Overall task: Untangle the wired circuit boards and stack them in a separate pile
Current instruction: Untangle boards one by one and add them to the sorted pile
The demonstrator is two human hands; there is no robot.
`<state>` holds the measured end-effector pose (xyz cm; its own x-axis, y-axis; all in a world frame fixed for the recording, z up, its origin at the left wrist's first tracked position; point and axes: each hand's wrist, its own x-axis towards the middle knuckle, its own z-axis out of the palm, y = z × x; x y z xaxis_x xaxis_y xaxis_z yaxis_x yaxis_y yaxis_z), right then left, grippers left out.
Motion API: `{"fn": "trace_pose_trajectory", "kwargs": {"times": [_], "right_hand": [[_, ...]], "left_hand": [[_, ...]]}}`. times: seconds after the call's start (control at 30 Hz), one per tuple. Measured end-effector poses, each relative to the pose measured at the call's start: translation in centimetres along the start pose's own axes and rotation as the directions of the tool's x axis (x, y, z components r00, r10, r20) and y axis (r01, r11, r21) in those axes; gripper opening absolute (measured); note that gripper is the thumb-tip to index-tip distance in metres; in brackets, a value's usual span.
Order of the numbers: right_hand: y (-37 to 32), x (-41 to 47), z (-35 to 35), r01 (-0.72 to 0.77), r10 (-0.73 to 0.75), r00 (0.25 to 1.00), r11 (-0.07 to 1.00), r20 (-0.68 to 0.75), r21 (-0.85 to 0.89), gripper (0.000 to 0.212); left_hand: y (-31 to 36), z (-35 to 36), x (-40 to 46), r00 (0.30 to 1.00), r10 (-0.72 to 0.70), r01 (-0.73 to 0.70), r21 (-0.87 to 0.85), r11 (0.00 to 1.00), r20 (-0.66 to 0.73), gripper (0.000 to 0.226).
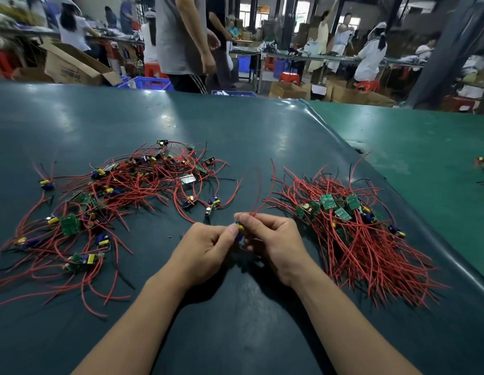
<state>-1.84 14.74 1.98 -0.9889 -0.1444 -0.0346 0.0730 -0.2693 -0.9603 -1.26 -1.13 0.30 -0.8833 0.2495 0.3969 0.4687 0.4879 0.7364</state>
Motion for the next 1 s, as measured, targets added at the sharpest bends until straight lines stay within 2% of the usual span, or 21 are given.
{"fn": "trace_pose_trajectory", "kwargs": {"times": [0.1,0.17,0.23,0.33,0.53,0.83,0.93,1.0], "right_hand": [[0.0,0.1,0.1,-0.009,0.009,1.000,1.000,0.001,0.021,0.007],[0.1,0.2,0.1,0.004,-0.004,1.000,1.000,-0.023,0.012,0.012],[0.2,0.1,0.1,0.040,-0.041,0.998,0.999,-0.043,-0.028,0.017],[0.3,0.2,0.2,0.083,-0.091,0.992,0.993,-0.093,-0.086,0.018],[-0.6,1.2,-1.3,0.232,-0.210,0.920,0.972,-0.331,0.029,0.024],[-0.9,1.7,-1.8,0.350,-0.265,0.846,0.931,-0.462,0.105,0.038],[-0.8,1.7,-1.6,0.362,-0.276,0.833,0.927,-0.479,0.095,0.036],[-1.3,1.9,-1.9,0.393,-0.261,0.804,0.908,-0.534,0.148,0.032]], "left_hand": [[0.0,0.0,0.1,1.000,-0.003,0.003,-0.005,1.000,-0.026,0.055],[0.1,0.1,0.0,0.999,0.020,-0.020,-0.009,1.000,-0.028,0.038],[0.2,0.0,0.0,0.999,0.026,-0.027,-0.028,0.999,-0.039,0.031],[0.2,-0.2,-0.1,0.996,0.027,-0.036,-0.102,0.994,-0.082,0.040],[0.4,-0.3,-0.5,0.984,0.067,-0.087,-0.121,0.989,-0.163,0.045],[0.6,-0.6,-0.5,0.961,0.150,-0.173,-0.085,0.981,-0.233,0.039],[0.7,-0.8,-0.6,0.957,0.164,-0.186,-0.071,0.980,-0.239,0.040],[0.6,-0.9,-0.7,0.947,0.182,-0.199,-0.038,0.979,-0.264,0.038]]}}
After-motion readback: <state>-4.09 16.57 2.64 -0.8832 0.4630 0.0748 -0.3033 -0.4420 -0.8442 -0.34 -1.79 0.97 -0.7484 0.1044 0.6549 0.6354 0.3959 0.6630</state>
